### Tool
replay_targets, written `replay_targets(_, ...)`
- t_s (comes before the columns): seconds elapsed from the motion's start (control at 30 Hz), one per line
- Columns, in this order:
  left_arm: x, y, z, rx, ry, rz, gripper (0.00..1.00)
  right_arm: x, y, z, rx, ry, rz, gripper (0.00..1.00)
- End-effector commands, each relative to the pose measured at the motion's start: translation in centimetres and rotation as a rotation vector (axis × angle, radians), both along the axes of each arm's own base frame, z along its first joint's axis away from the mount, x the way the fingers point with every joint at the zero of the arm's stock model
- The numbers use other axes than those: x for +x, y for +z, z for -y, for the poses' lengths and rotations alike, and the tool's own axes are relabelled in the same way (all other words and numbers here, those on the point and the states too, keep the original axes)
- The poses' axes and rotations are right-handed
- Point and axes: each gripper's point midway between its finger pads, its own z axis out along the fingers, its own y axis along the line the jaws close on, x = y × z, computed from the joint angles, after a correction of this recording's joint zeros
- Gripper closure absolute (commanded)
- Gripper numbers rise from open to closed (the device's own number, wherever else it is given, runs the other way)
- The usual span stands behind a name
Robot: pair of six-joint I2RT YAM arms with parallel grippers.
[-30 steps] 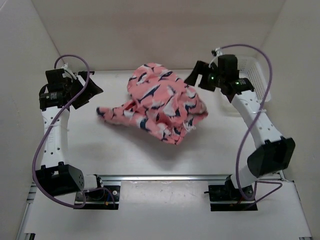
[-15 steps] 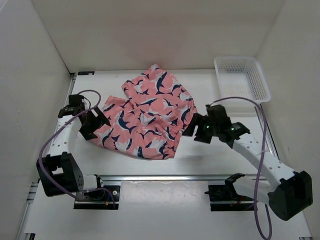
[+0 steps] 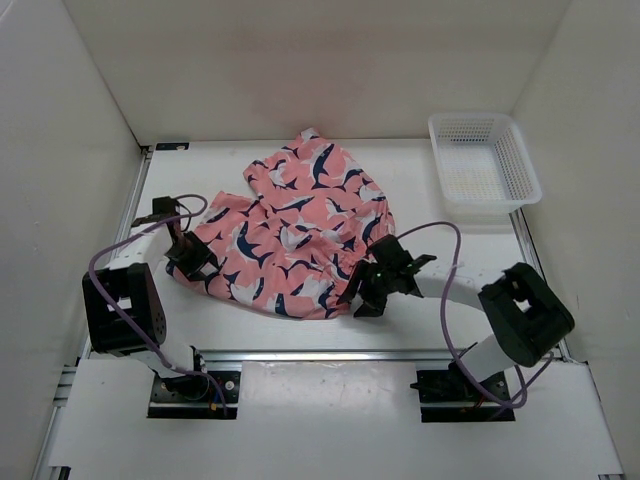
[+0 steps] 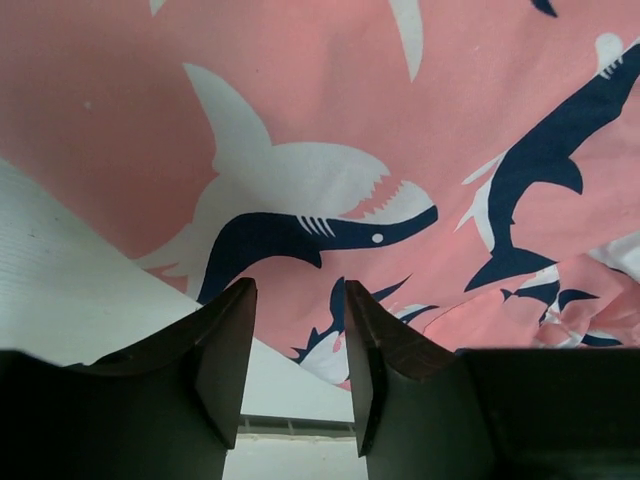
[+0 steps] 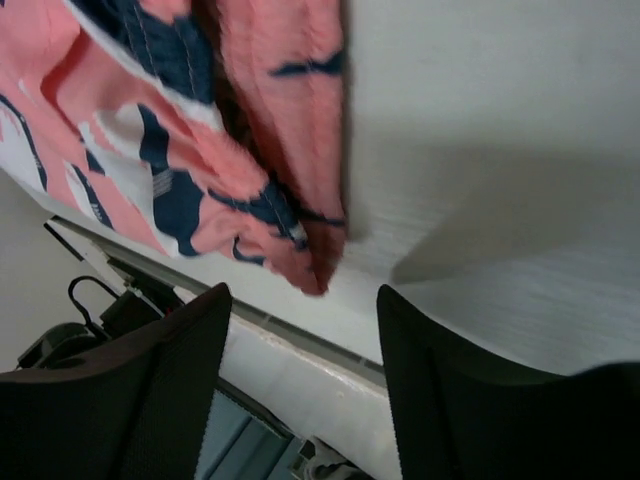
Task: Fold and stack the shorts
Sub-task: Flatten the shorts out
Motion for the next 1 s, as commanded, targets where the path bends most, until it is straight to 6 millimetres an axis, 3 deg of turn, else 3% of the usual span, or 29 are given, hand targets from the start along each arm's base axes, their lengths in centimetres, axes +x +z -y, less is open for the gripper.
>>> replay_targets(0.0, 1.5, 0.9, -0.3, 0.011, 0.007, 0.058, 0.48, 1.7, 0.8, -2.9, 0.051, -0.008, 0.026, 0.37)
replay_targets(0.1, 2.0, 1.4, -0.3, 0.011, -0.017, 0.081, 0.39, 2.1, -0.2, -3.1, 0.02, -0.034, 0.018, 0.54)
replay_targets(0.13, 2.3, 1.7, -0.2, 0.004, -0.02, 0.091, 0.37, 2.2, -0.5, -2.8, -0.002, -0.044, 0.019, 0.75)
replay_targets(0.17, 2.4, 2.0, -0.2, 0.009, -0.03, 0.102, 0.35, 3.1, -0.9, -2.1, -0.053, -0.078, 0.049, 0.84)
replay_targets(0.23, 2.7, 2.6, -0.2, 0.008, -0.046, 0.125, 0.34, 2.9, -1.6, 0.4, -0.16, -0.104, 0.043, 0.99)
replay_targets(0.33, 2.3, 3.3, -0.1, 0.01, -0.081, 0.135, 0.33, 3.8, -1.3, 5.0, -0.255, -0.218, 0.09, 1.0)
replay_targets(0.43, 2.2, 4.4, -0.3, 0.03, -0.102, 0.153, 0.31, 4.7, 0.3, 10.2, -0.277, -0.336, 0.159, 1.0)
replay_targets(0.53, 1.7, 4.5, -0.2, 0.027, -0.102, 0.14, 0.31, 4.9, 0.8, 12.8, -0.334, -0.342, 0.192, 1.0)
replay_targets(0.57, 1.7, 4.5, 0.0, 0.017, -0.105, 0.142, 0.31, 4.9, 0.9, 13.1, -0.345, -0.336, 0.188, 0.99)
replay_targets(0.6, 1.5, 4.5, 0.0, 0.015, -0.105, 0.133, 0.31, 4.9, 1.2, 13.4, -0.358, -0.329, 0.2, 0.74)
replay_targets(0.7, -0.3, 4.3, -0.1, 0.031, -0.071, 0.102, 0.31, 4.7, 1.9, 14.5, -0.377, -0.339, 0.207, 0.28)
replay_targets(0.83, -2.6, 4.2, 1.9, -0.065, -0.026, 0.08, 0.24, 3.3, 2.4, 15.2, -0.327, -0.379, 0.202, 0.26)
replay_targets(0.97, -6.3, 1.3, 2.6, -0.089, 0.05, -0.031, 0.23, 1.9, 2.3, 14.1, -0.199, -0.395, 0.157, 0.31)
